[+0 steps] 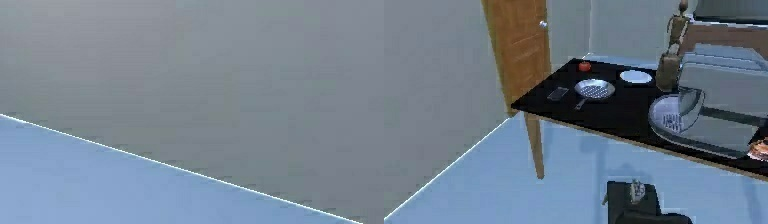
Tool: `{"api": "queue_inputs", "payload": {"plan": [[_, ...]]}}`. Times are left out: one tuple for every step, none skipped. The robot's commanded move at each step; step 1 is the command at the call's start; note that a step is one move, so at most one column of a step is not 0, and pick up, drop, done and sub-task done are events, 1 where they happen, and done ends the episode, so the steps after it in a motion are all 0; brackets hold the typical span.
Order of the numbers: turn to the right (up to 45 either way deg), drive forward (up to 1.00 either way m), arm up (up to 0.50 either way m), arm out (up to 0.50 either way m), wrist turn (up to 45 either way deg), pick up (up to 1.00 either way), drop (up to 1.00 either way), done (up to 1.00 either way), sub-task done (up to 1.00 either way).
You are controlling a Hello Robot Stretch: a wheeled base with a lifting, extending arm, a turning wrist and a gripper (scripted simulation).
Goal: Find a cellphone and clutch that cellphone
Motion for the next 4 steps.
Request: {"api": "queue_inputs", "payload": {"plan": [[-3.0,0.00,0.00,0.00,0.0,0.00,0.00,0.00,0.00],[45.0,0.00,0.00,0.00,0.0,0.00,0.00,0.00,0.00],[27.0,0.00,0.00,0.00,0.0,0.00,0.00,0.00,0.00],[0.0,0.80,0.00,0.00,0.0,0.00,0.00,0.00,0.00]]}}
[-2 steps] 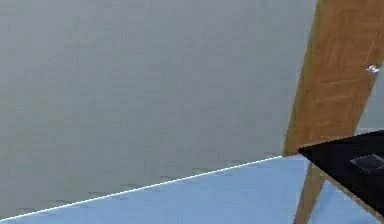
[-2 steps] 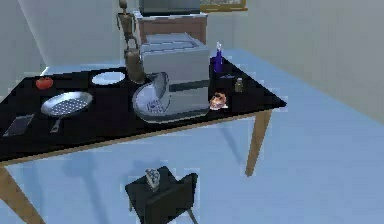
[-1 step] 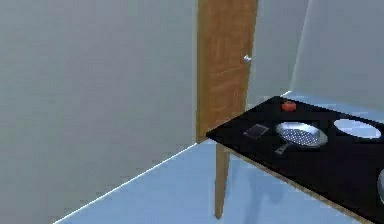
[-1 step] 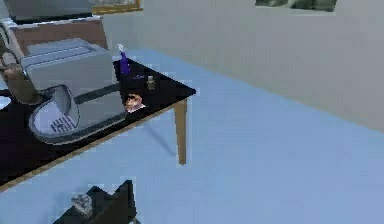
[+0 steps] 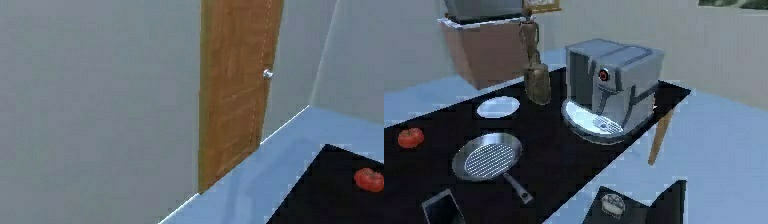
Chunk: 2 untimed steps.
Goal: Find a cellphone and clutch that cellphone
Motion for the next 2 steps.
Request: {"api": "queue_inputs", "payload": {"plan": [[-36.0,0.00,0.00,0.00,0.0,0.00,0.00,0.00,0.00],[0.0,0.00,0.50,0.00,0.0,0.00,0.00,0.00,0.00]]}}
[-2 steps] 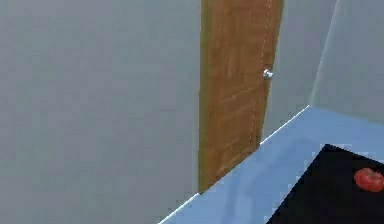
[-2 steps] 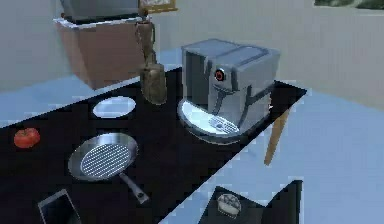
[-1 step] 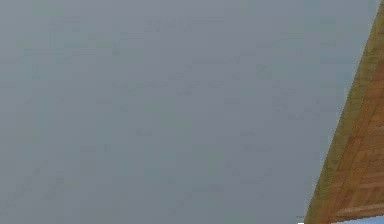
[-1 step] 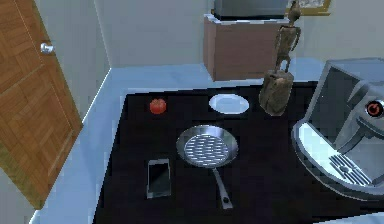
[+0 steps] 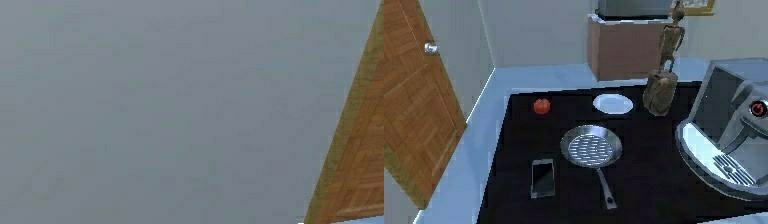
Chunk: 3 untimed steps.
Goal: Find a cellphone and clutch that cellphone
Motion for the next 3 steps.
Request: {"api": "queue_inputs", "payload": {"plan": [[0.0,0.00,0.36,0.00,0.0,0.00,0.00,0.00,0.00],[0.0,0.00,0.00,0.16,0.0,0.00,0.00,0.00,0.00],[0.0,0.00,0.00,0.00,45.0,0.00,0.00,0.00,0.00]]}}
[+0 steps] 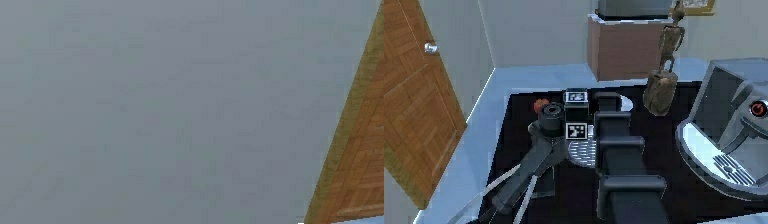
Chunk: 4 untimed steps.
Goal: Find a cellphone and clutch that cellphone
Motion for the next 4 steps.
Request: {"api": "queue_inputs", "payload": {"plan": [[0.0,0.00,0.00,0.00,45.0,0.00,0.00,0.00,0.00],[0.0,0.00,0.00,0.00,45.0,0.00,0.00,0.00,0.00],[0.0,0.00,0.00,0.00,15.0,0.00,0.00,0.00,0.00],[0.0,0.00,-0.30,0.00,0.0,0.00,0.00,0.00,0.00]]}}
